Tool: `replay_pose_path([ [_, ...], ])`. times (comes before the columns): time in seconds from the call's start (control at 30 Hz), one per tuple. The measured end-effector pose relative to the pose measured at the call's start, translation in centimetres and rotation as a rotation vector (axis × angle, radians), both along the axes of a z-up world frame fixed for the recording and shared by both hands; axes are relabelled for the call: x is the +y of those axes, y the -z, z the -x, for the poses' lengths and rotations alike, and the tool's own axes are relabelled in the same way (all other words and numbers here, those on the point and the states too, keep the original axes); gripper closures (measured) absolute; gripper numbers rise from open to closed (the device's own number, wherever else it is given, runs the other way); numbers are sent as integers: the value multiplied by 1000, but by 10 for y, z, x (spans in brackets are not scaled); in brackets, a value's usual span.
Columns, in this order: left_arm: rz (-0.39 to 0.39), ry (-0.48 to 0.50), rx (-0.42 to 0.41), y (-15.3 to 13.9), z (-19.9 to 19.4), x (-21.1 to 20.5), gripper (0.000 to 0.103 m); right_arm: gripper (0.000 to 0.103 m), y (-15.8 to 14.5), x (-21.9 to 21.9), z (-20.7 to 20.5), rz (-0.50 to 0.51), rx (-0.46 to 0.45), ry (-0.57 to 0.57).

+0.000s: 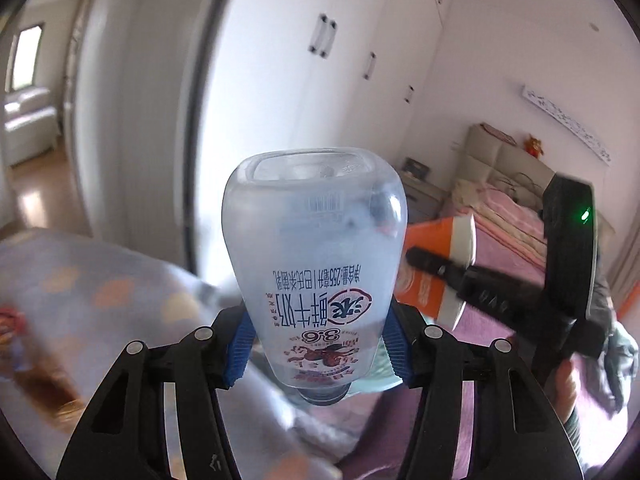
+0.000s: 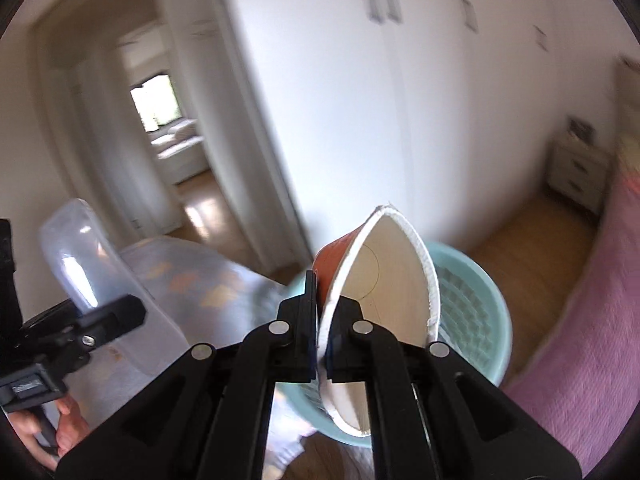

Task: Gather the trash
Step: 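Carry the white bottle and orange cup over the teal basket and release both, then return both tools to the table toward the white leaflet and cardboard box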

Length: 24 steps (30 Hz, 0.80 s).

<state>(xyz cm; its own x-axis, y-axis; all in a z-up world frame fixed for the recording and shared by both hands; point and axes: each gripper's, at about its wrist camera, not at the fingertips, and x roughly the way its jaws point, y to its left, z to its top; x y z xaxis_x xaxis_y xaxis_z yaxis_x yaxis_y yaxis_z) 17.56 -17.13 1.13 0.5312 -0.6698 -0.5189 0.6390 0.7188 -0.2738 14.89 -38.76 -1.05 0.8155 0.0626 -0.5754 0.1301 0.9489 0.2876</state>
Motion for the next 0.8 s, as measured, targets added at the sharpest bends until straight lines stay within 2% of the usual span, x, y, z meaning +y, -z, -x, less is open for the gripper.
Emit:
replay_pose_path([
  [0.13, 62, 88, 85, 14, -23, -34, 49, 101, 24, -35, -4, -79, 94, 68],
  [0.23, 43, 93, 96, 26, -36, -51, 49, 101, 44, -51, -10, -105, 175, 102],
  [0.37, 7, 68, 113, 40, -48, -74, 49, 100, 57, -59, -12, -122, 213, 94],
  [0.47, -3, 48, 134, 50, -55, -85, 49, 86, 63, -59, -14, -168, 237, 81],
  [0.53, -12, 39, 146, 54, -59, -92, 49, 56, 64, -64, -10, -198, 235, 83],
  [0.57, -20, 38, 149, 56, -60, -95, 49, 54, 64, -66, -8, -198, 230, 88],
  [0.7, -53, 31, 158, 67, -66, -107, 48, 53, 55, -61, 0, -214, 218, 82],
  [0.73, -54, 28, 162, 69, -66, -108, 45, 53, 52, -61, 4, -213, 214, 80],
  [0.8, -41, 31, 163, 69, -66, -106, 31, 53, 47, -57, 8, -205, 205, 75],
])
